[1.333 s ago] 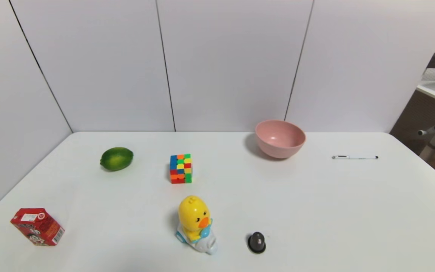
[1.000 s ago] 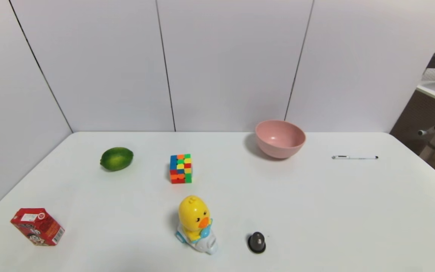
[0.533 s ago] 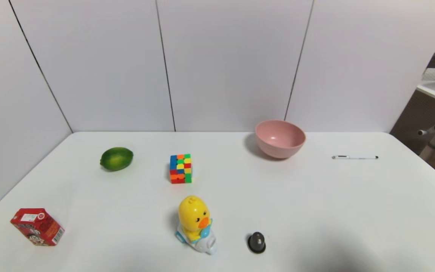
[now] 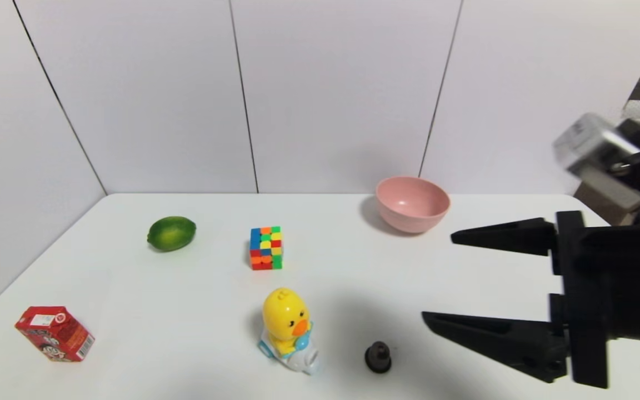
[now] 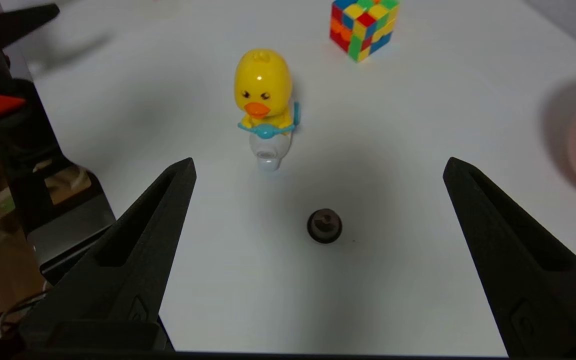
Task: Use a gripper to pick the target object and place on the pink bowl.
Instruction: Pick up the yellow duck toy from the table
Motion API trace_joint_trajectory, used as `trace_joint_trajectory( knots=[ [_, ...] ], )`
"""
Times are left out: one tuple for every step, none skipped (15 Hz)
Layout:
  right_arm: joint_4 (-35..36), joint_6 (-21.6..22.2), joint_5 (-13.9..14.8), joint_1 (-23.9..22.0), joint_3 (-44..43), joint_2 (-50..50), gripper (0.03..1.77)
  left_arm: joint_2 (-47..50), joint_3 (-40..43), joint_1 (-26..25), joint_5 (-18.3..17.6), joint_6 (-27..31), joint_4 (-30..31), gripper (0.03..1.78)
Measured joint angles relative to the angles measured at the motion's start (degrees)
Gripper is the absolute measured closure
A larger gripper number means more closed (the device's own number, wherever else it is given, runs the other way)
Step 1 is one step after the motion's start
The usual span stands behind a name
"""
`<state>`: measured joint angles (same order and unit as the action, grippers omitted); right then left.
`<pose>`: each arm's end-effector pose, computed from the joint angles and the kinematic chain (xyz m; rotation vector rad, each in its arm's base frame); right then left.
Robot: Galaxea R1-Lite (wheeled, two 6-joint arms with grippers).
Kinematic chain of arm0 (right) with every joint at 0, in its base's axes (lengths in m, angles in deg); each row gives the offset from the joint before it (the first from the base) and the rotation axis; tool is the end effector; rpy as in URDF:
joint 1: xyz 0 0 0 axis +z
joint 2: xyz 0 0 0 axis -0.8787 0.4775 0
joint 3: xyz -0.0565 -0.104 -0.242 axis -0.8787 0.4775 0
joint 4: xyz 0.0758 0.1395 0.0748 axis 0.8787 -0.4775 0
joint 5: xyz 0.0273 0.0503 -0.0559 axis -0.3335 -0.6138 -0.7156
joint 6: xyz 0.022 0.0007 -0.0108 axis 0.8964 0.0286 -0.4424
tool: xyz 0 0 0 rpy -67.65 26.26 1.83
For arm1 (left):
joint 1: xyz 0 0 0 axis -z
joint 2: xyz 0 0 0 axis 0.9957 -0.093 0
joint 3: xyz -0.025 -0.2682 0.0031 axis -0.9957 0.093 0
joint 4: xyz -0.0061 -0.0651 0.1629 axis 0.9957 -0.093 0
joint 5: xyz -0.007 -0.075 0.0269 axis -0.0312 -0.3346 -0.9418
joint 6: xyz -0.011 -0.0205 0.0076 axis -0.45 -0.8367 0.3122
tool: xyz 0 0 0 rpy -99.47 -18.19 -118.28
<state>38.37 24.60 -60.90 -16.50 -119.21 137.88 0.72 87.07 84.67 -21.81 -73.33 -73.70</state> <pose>0.1345 0.1406 0.2356 -0.2282 0.3766 0.9702 -0.0065 -0.0001 0.0759 -0.0057 -0.0053 -0.0015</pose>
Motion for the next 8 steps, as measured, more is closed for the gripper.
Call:
trace_joint_trajectory(
  knots=[
    [0.0, 0.0, 0.0, 1.0, -0.7, 2.9, 0.09, 0.0, 0.0, 0.0, 0.0, 0.0, 0.0, 0.12],
    [0.1, -0.1, 0.1, 1.6, -1.2, 5.9, 0.09, 0.0, 0.0, 0.0, 0.0, 0.0, 0.0, 0.12],
    [0.2, -0.1, 0.1, 2.2, -1.7, 8.5, 0.09, 0.0, 0.0, 0.0, 0.0, 0.0, 0.0, 0.12],
    [0.1, 0.0, 0.1, 2.8, -2.2, 10.8, 0.09, 0.0, 0.0, 0.0, 0.0, 0.0, 0.0, 0.12],
    [0.1, 0.0, 0.2, 3.2, -3.1, 13.2, 0.09, 0.0, 0.0, 0.0, 0.0, 0.0, 0.0, 0.12],
    [0.1, 0.1, 0.2, 3.7, -4.4, 15.2, 0.09, 0.0, 0.0, 0.0, 0.0, 0.0, 0.0, 0.12],
    [0.0, 0.2, 0.2, 4.1, -5.8, 17.1, 0.09, 0.0, 0.0, 0.0, 0.0, 0.0, 0.0, 0.12],
    [-0.1, 0.4, 0.2, 4.5, -7.5, 19.1, 0.09, 0.0, 0.0, 0.0, 0.0, 0.0, 0.0, 0.12]
  ],
)
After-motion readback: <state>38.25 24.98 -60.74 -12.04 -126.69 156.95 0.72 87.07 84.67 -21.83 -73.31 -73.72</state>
